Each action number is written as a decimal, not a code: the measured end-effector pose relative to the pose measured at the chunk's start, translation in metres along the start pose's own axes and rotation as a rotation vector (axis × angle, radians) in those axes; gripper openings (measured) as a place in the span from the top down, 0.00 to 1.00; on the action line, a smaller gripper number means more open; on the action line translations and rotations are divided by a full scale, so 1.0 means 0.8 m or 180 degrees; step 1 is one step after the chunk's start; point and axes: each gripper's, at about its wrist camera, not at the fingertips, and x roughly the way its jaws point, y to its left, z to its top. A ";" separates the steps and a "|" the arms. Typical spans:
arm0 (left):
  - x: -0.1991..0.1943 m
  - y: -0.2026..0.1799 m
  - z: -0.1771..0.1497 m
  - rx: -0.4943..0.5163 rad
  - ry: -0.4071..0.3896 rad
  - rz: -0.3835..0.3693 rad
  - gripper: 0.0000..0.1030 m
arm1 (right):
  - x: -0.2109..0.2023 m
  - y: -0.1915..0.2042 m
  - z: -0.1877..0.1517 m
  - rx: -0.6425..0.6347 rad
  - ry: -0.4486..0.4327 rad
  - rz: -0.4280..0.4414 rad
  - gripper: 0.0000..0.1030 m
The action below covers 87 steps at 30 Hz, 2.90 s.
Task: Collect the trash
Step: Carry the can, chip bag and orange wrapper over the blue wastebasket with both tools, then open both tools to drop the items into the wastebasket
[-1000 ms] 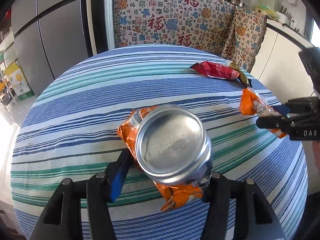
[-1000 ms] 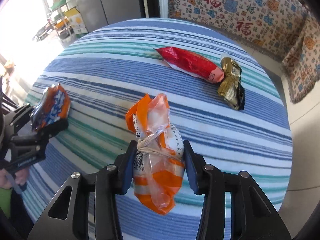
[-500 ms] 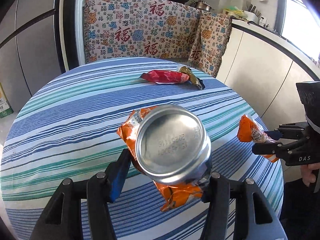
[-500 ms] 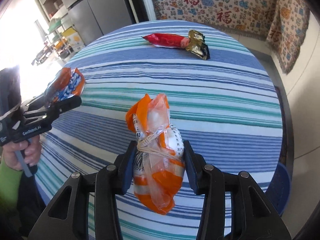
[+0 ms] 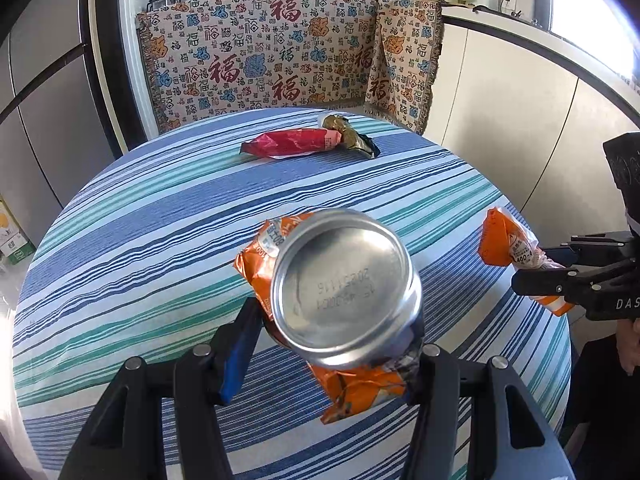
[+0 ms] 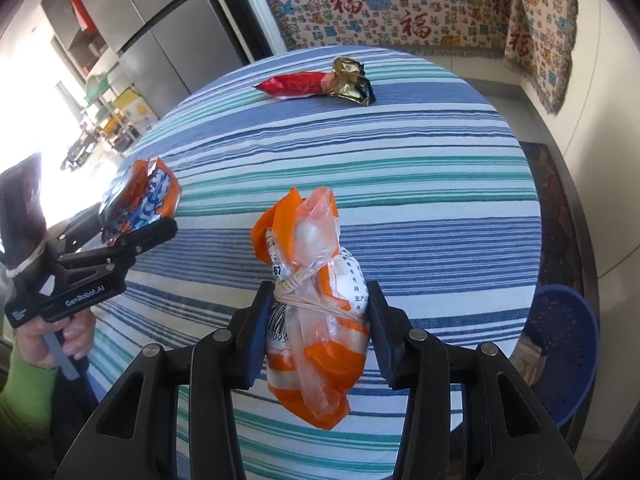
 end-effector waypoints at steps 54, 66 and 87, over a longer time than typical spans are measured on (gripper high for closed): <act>0.162 -0.434 0.086 0.0461 0.0643 -0.1476 0.44 | -0.133 -0.404 -0.139 0.1579 -0.0218 -0.0948 0.55; 0.219 -0.463 0.076 0.0561 0.0862 -0.1491 0.43 | -0.135 -0.410 -0.137 0.1706 -0.0308 -0.0830 0.42; 0.079 -0.363 0.056 0.0388 0.0310 -0.1215 0.34 | -0.158 -0.358 -0.107 0.1292 -0.0754 -0.1368 0.13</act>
